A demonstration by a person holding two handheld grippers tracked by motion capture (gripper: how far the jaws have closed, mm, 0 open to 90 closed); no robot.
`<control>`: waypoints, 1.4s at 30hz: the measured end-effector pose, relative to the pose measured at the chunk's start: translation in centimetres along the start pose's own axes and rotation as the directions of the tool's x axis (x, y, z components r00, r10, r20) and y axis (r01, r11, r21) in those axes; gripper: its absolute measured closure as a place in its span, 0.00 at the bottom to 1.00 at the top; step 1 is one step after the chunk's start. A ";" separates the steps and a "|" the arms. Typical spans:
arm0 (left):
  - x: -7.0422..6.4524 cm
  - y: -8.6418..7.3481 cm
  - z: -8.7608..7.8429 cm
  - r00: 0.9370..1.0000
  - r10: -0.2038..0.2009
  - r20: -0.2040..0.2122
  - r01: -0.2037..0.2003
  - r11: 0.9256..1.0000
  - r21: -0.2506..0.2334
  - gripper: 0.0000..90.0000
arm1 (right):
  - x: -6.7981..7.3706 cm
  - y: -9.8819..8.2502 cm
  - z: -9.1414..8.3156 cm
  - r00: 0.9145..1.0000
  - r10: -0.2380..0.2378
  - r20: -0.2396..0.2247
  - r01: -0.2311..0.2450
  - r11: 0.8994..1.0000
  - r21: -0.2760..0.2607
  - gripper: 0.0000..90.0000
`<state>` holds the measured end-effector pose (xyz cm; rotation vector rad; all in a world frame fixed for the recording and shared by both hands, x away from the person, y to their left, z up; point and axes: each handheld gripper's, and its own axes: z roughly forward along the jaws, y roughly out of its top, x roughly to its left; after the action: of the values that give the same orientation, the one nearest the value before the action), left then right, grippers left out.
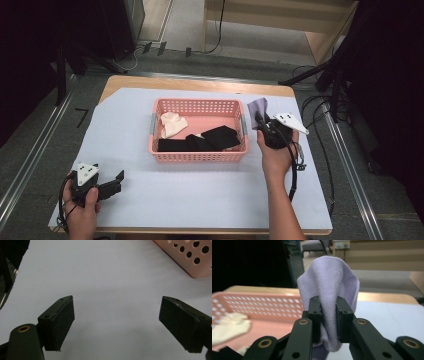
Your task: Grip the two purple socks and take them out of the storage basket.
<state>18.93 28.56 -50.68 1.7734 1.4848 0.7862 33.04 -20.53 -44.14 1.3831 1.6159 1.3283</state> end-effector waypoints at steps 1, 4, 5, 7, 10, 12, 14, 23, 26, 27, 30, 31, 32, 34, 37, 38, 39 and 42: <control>0.0 0.0 0.0 1.000 -0.001 0.000 0.001 1.000 0.001 0.16 | -0.5 -0.4 -0.2 1.000 -0.004 0.017 0.004 1.000 0.012 0.86; 0.0 0.0 0.0 1.000 0.000 0.000 0.000 1.000 0.003 0.16 | -2.0 -1.6 -0.5 0.998 0.012 0.053 -0.015 0.999 0.046 0.86; 0.0 0.0 0.0 1.000 0.001 0.000 -0.001 1.000 0.003 0.16 | -2.3 -1.9 -0.6 0.998 0.018 0.068 -0.021 0.998 0.054 0.86; 0.0 0.0 0.0 1.000 0.002 -0.001 -0.002 1.000 0.005 0.16 | -3.2 -2.7 -0.7 0.995 0.028 0.096 -0.036 0.996 0.076 0.86; 0.0 0.0 0.0 1.000 0.001 -0.001 -0.001 1.000 0.001 0.16 | -4.1 -3.8 -0.8 0.990 0.034 0.139 -0.051 0.991 0.120 0.84; 0.0 0.0 0.0 1.000 0.000 -0.001 0.000 1.000 0.000 0.16 | -4.5 -4.4 -0.8 0.988 0.046 0.146 -0.068 0.987 0.146 0.76; 0.0 0.0 0.0 1.000 0.003 -0.002 -0.003 1.000 0.001 0.16 | -4.8 -4.8 -0.9 0.987 0.062 0.151 -0.086 0.984 0.156 0.64; -0.1 0.0 0.0 1.000 0.004 -0.003 -0.004 1.000 -0.003 0.16 | -5.4 -5.4 -3.2 0.987 0.082 0.139 -0.100 0.988 0.122 0.45; -0.1 0.0 -0.1 1.000 0.002 -0.003 -0.002 1.000 -0.005 0.16 | -5.8 -5.7 -4.5 0.991 0.074 0.113 -0.086 0.991 0.105 0.42; -0.1 0.0 -0.1 1.000 0.001 -0.003 -0.001 1.000 -0.009 0.16 | -6.0 -5.8 -4.9 0.991 0.077 0.113 -0.089 0.991 0.103 0.41; -0.1 0.0 -0.1 1.000 -0.001 -0.003 0.001 1.000 -0.011 0.16 | -6.5 -6.2 -5.9 0.990 0.086 0.111 -0.097 0.991 0.090 0.39; -0.1 0.0 -0.1 1.000 0.001 -0.004 -0.002 1.000 -0.004 0.16 | -6.7 -6.4 -6.4 0.989 0.102 0.111 -0.112 0.990 0.086 0.38; -0.1 0.0 -0.1 1.000 0.003 -0.004 -0.003 1.000 -0.004 0.16 | -6.9 -6.6 -6.9 0.988 0.109 0.113 -0.118 0.990 0.077 0.37; -0.1 0.0 -0.1 1.000 0.003 -0.004 -0.003 1.000 -0.007 0.16 | -7.3 -6.9 -7.5 0.986 0.121 0.112 -0.129 0.989 0.074 0.37; -0.1 0.0 -0.1 1.000 0.005 -0.004 -0.006 1.000 -0.007 0.16 | -7.8 -7.2 -8.4 0.988 0.112 0.106 -0.120 0.990 0.070 0.36; -0.1 0.0 -0.1 1.000 0.005 -0.006 -0.005 1.000 -0.009 0.16 | -7.9 -7.4 -8.8 0.987 0.119 0.107 -0.127 0.989 0.072 0.36; -0.1 0.0 -0.1 1.000 0.003 -0.007 -0.003 1.000 -0.012 0.16 | -7.9 -7.4 -9.0 0.987 0.119 0.108 -0.127 0.989 0.072 0.36; -0.2 0.0 -0.1 1.000 0.006 -0.011 -0.006 1.000 -0.011 0.16 | -8.3 -7.9 -9.9 0.989 0.104 0.101 -0.111 0.992 0.061 0.35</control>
<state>18.80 28.43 -50.65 1.7690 1.4805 0.8068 23.55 -30.87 -49.81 1.5707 1.5523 1.2564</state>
